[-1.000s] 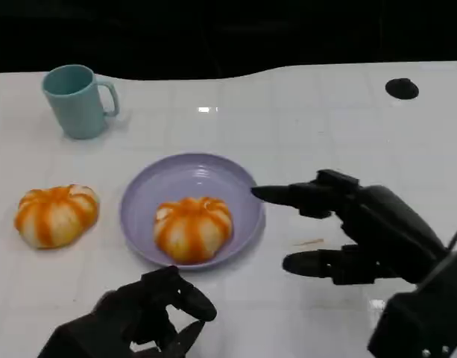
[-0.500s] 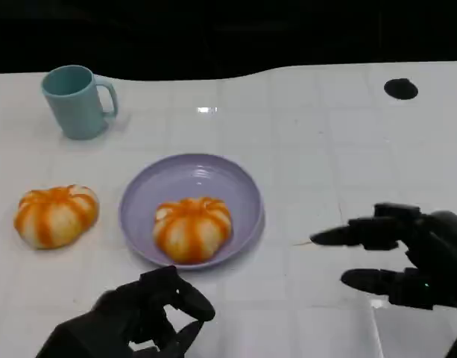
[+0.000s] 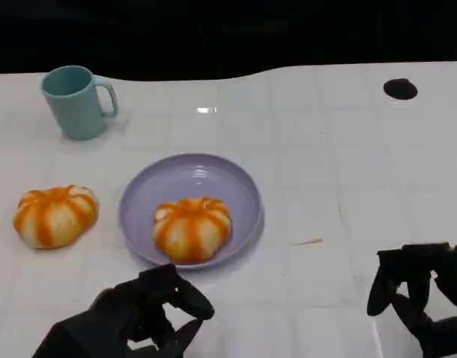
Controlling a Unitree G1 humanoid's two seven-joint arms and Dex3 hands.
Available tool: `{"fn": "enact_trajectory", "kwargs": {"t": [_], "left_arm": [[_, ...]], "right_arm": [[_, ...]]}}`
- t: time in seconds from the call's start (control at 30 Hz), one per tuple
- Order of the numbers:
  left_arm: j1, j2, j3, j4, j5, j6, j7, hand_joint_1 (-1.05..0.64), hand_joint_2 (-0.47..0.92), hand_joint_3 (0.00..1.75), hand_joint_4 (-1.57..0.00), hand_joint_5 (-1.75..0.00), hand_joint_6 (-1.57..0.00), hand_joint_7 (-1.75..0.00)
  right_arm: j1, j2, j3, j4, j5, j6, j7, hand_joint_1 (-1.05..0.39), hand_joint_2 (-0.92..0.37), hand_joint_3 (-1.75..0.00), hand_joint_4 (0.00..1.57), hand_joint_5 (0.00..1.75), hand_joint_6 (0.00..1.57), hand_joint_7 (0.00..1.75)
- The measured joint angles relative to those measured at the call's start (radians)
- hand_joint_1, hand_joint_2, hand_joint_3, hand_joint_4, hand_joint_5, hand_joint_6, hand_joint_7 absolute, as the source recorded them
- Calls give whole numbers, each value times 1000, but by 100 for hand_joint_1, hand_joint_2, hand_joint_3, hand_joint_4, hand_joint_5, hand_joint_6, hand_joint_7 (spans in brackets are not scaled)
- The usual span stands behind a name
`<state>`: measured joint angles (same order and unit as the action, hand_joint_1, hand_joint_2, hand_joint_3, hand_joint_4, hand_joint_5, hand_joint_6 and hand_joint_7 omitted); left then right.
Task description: Grasp the bread from the table and place it into the plate.
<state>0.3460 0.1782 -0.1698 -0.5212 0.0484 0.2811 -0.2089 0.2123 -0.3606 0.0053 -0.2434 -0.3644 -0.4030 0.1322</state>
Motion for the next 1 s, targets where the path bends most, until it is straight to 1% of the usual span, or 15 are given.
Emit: {"fn": "enact_trajectory", "kwargs": {"t": [0.07, 0.27, 0.4, 0.63, 0.83, 0.9, 1.0], "left_arm": [[0, 2, 3, 0, -1, 0, 0, -24, 82, 62, -66, -175, -64, -127], [0, 6, 14, -3, -8, 6, 0, -22, 81, 63, -67, -175, -63, -127], [0, 7, 14, -3, -15, 7, 0, -21, 81, 64, -66, -175, -63, -127], [0, 11, 14, -1, -15, 4, 0, -21, 80, 65, -66, -175, -64, -127], [-2, 11, 15, 18, -16, -15, 0, -22, 80, 65, -66, -175, -63, -127], [-2, 13, 17, 21, -15, -19, 0, -22, 80, 65, -66, -175, -63, -127], [-3, 20, 18, 25, -15, -22, 0, -21, 80, 65, -66, -175, -63, -127]], "right_arm": [[7, 15, 1, 1, -7, 6, -17, 5, -18, -154, 93, 175, 86, 143], [15, 37, 13, 38, -43, 6, -56, 3, -17, -154, 93, 175, 86, 145], [13, 39, 18, 66, -64, 0, -86, 3, -16, -153, 94, 175, 86, 146], [10, 39, 25, 98, -82, -4, -108, 4, -16, -150, 93, 175, 85, 147], [-4, 39, 30, 129, -79, -35, -121, 8, -16, -150, 92, 175, 85, 144], [-10, 39, 33, 144, -78, -54, -123, 7, -15, -150, 92, 174, 87, 141], [-14, 40, 38, 152, -79, -62, -125, 7, -14, -151, 92, 174, 88, 139]]}}
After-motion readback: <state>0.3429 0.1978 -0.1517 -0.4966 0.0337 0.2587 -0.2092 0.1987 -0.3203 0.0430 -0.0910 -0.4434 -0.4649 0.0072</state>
